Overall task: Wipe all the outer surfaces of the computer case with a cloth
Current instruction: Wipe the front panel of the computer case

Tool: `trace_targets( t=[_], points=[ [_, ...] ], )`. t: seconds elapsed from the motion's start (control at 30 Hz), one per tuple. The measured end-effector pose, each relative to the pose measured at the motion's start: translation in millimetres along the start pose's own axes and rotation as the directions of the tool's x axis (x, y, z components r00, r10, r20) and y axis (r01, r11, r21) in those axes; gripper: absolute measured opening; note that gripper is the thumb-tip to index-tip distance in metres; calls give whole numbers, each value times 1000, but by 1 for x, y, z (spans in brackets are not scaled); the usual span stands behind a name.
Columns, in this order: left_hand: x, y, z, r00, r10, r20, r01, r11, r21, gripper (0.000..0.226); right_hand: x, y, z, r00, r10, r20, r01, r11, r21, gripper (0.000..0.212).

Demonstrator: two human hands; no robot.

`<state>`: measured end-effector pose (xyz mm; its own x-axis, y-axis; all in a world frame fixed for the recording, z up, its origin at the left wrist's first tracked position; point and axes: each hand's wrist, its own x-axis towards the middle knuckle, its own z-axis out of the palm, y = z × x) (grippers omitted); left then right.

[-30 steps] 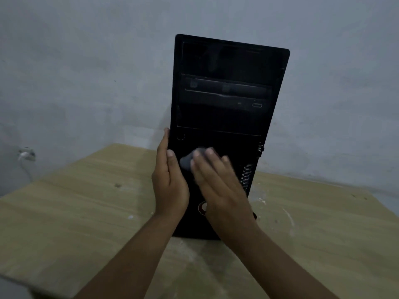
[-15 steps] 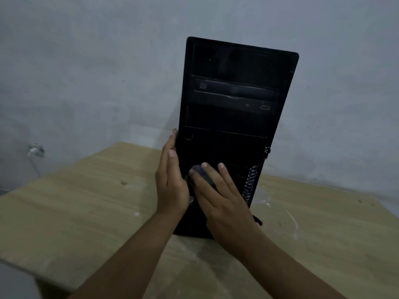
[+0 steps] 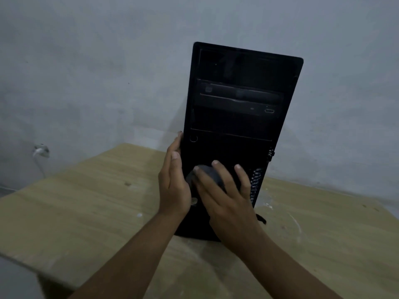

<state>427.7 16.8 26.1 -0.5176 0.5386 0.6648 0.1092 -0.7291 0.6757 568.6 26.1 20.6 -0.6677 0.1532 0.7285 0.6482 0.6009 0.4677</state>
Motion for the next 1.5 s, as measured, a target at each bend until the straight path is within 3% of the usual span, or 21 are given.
trace_targets(
  t=[0.07,0.17,0.37,0.53,0.7,0.8,0.93,1.1,1.17,1.33,1.5],
  points=[
    [1,-1,0,1000,2,5,-2,1000,-4,58,10,-1,-1,988,133,-76,-133,991,5,50],
    [1,-2,1,1000,-4,-1,4,1000,-17,59,8,-13,5,970,221,-106,-218,975,37,53],
    [0,-3,-2,1000,-24,15,25,999,-44,53,-6,-12,11,996,83,-42,-80,994,68,50],
    [1,0,-2,998,-59,4,59,989,-136,54,14,-22,7,957,278,-86,-269,958,101,52],
    [0,7,-9,990,-126,70,137,973,-185,60,-3,-25,14,992,122,-26,-119,989,89,58],
    [2,8,-14,983,-157,91,173,963,-205,62,5,-17,10,984,165,-73,-156,980,122,55],
    [0,7,-13,984,-155,84,166,974,-151,67,20,-17,7,926,352,-135,-323,926,197,53],
    [-4,6,-10,987,-133,91,144,982,-121,61,-8,-18,14,990,129,-58,-115,975,191,47],
    [-4,6,-9,987,-137,80,144,985,-99,62,-11,-8,16,990,121,-75,-106,979,174,48],
    [-8,0,-5,996,-89,31,86,992,97,63,-5,0,13,870,435,-232,-385,894,232,52],
    [-25,2,8,999,22,45,-35,952,304,55,-40,-5,19,901,407,-151,-378,906,190,68]
  ],
)
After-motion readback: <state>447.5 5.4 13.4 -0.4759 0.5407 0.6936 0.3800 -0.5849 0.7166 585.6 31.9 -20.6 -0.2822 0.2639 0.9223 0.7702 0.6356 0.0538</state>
